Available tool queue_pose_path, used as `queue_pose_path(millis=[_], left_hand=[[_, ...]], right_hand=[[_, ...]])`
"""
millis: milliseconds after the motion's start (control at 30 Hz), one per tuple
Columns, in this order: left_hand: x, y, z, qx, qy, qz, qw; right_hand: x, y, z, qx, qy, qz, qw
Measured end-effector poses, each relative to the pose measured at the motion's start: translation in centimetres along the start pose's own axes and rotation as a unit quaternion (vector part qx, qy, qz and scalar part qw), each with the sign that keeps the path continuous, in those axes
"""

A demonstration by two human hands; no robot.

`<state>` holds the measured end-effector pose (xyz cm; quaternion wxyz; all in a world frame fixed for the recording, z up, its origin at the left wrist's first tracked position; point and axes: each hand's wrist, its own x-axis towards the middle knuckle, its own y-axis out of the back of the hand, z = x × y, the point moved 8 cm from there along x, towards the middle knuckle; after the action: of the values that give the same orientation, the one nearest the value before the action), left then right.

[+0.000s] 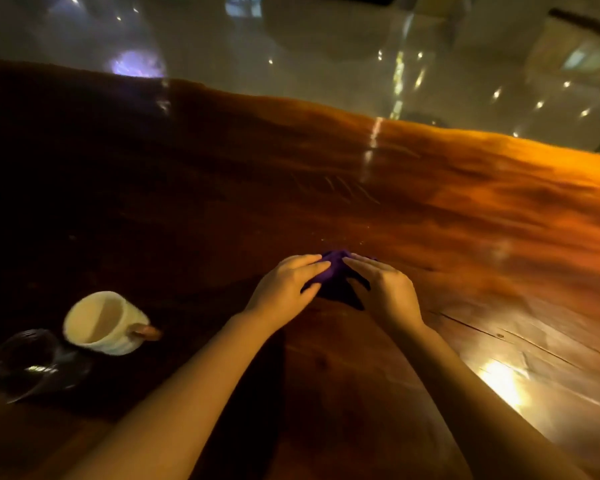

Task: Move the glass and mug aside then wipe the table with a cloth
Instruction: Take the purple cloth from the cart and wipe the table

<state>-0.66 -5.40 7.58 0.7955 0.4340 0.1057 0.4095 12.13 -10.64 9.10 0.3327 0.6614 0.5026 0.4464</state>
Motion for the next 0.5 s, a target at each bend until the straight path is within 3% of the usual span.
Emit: queue_pose_path(millis=[200,367,433,500], left_hand=[[4.0,-9.1,-1.6,-0.026,-0.023,-0.042,0.999],[4.3,-13.9,-3.0,0.007,-0.057,-0.138,0.989],[3.9,-12.8,-3.5,0.011,-0.088,-0.119,0.989],[4.0,-9.9,-4.8,0.023,-0.102,-0.038,0.994]], right_hand=[[-1.6,-3.5,8.4,-0.013,-0.052,0.014,0.998],[-3.1,-6.6,11.9,-0.034,-0.063,-0.052,0.996],[-3.3,-6.8,12.2,-0.044,-0.039,-0.033,0.998],[-3.0,-6.6,12.4,-0.056,-0.027,0.012,0.998]])
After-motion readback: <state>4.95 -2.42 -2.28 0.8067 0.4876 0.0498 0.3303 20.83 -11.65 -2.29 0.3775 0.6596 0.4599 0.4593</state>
